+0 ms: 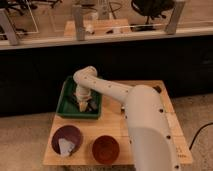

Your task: Wipe red bowl with brush

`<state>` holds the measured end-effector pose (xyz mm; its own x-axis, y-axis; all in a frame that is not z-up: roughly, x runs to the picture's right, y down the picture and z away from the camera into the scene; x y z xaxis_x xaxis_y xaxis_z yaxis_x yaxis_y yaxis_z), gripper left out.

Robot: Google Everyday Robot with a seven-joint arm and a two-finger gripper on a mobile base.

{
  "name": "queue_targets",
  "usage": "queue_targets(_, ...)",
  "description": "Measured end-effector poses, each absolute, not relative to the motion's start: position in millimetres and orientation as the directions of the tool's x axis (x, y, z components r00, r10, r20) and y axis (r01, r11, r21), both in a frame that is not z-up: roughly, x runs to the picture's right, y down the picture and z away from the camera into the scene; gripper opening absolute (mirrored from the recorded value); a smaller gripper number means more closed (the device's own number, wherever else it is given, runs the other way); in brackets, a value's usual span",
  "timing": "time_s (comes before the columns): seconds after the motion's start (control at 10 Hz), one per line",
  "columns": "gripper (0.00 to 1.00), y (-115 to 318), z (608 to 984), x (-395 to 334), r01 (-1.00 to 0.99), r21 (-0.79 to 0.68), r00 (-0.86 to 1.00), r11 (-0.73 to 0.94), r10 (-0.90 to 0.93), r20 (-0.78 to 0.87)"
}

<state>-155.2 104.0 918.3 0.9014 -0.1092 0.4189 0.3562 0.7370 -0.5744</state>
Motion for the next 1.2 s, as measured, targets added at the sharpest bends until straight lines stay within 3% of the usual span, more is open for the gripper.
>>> queue_targets(0.6, 0.52, 108.2, 933.5, -158.8, 0.321, -0.597, 0.924, 0.735, -0.103, 0.369)
queue_targets(1.0, 0.18, 104.4, 942.4, -158.3, 0.269, -0.609, 0.943, 0.746, -0.077, 0.322)
queue_targets(1.1, 0.01, 103.6, 942.6, -155.5, 0.266, -0.61, 0.945, 0.747, -0.075, 0.319)
queue_targets(1.2, 0.0, 102.9, 942.3, -154.8, 0.264, -0.609, 0.944, 0.748, -0.072, 0.322)
